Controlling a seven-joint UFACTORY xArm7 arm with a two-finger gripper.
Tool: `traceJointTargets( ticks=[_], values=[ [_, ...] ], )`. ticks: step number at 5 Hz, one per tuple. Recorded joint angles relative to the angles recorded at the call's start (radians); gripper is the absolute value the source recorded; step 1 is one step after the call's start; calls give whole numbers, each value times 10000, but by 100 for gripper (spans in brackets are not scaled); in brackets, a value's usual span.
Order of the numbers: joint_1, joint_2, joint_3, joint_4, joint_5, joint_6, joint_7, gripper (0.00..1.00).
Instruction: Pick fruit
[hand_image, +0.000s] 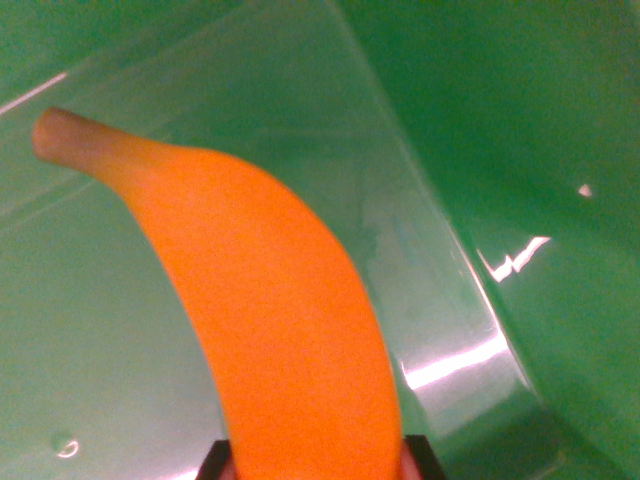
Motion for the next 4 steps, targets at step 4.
traceJointTargets(
  ticks=[4],
  values=[
    [15,-332,0,567,-30,898,0,100]
  ],
)
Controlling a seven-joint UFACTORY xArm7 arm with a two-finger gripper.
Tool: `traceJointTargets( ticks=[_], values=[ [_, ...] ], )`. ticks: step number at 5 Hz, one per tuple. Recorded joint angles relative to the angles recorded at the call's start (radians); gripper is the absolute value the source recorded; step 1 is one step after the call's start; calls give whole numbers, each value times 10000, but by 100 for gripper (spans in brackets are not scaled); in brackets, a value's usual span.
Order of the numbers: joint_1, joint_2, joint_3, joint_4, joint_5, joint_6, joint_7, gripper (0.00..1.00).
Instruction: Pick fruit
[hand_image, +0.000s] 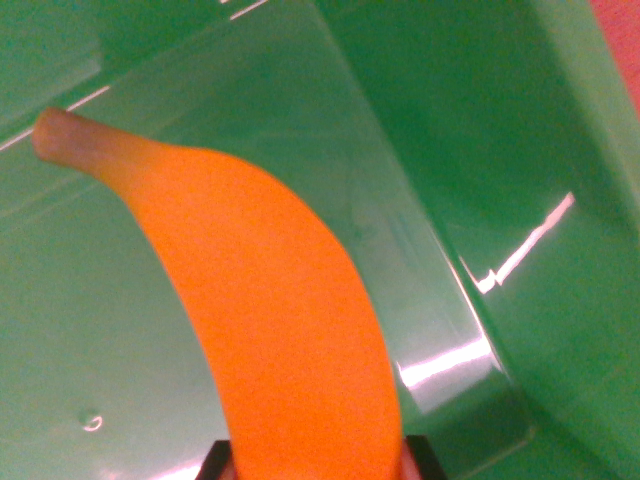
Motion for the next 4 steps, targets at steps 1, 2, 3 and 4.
traceJointTargets(
  ticks=[1,2,3,4],
  values=[
    [0,0,0,0,0,0,0,100],
    [8,-177,0,302,-16,477,0,100],
    [8,-177,0,302,-16,477,0,100],
    [16,-352,0,601,-32,951,0,100]
  ],
)
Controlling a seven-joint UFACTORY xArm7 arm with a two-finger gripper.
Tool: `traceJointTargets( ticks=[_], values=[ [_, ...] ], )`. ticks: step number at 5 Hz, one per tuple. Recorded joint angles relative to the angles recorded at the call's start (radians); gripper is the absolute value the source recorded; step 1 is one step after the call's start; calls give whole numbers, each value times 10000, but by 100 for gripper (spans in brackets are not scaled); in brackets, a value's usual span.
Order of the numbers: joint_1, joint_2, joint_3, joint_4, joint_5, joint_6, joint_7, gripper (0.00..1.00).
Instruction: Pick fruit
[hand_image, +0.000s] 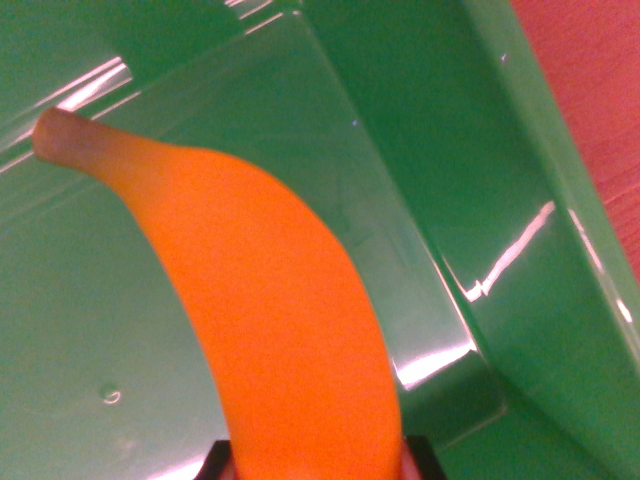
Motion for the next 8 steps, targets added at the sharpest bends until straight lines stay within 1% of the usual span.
traceJointTargets(
  ticks=[1,2,3,4,5,6,7,8],
  values=[
    [0,0,0,0,0,0,0,100],
    [8,-175,0,298,-16,472,0,100],
    [8,-175,0,298,-16,472,0,100],
    [16,-347,0,592,-31,937,0,100],
    [16,-347,0,592,-31,937,0,100],
    [23,-507,-1,865,-46,1370,0,100],
    [23,-507,-1,865,-46,1370,0,100],
    [30,-678,-1,1158,-61,1833,0,100]
  ],
)
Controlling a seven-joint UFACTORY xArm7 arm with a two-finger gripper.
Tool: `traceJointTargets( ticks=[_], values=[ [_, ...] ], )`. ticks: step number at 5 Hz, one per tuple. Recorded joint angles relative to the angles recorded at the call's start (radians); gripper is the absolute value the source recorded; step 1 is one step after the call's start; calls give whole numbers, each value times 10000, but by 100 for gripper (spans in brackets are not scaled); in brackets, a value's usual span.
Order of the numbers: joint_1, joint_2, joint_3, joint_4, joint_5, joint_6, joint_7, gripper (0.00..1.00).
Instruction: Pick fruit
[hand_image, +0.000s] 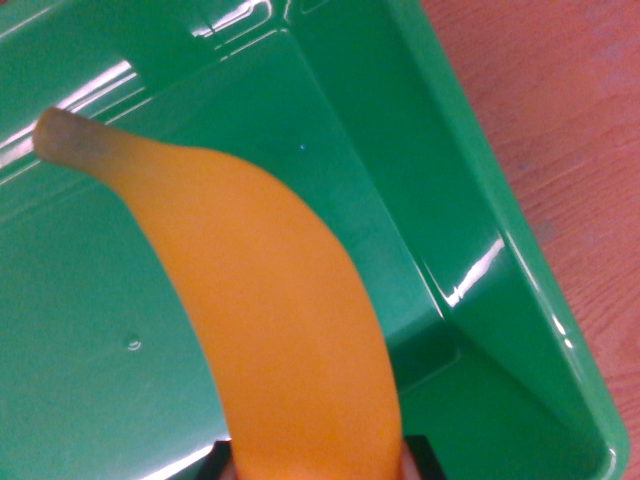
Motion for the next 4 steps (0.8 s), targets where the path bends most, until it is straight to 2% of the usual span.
traceJointTargets(
  ticks=[1,2,3,4],
  values=[
    [0,0,0,0,0,0,0,100],
    [7,-152,0,259,-14,410,0,100],
    [7,-152,0,259,-14,410,0,100],
    [13,-293,0,500,-27,792,0,100]
  ],
)
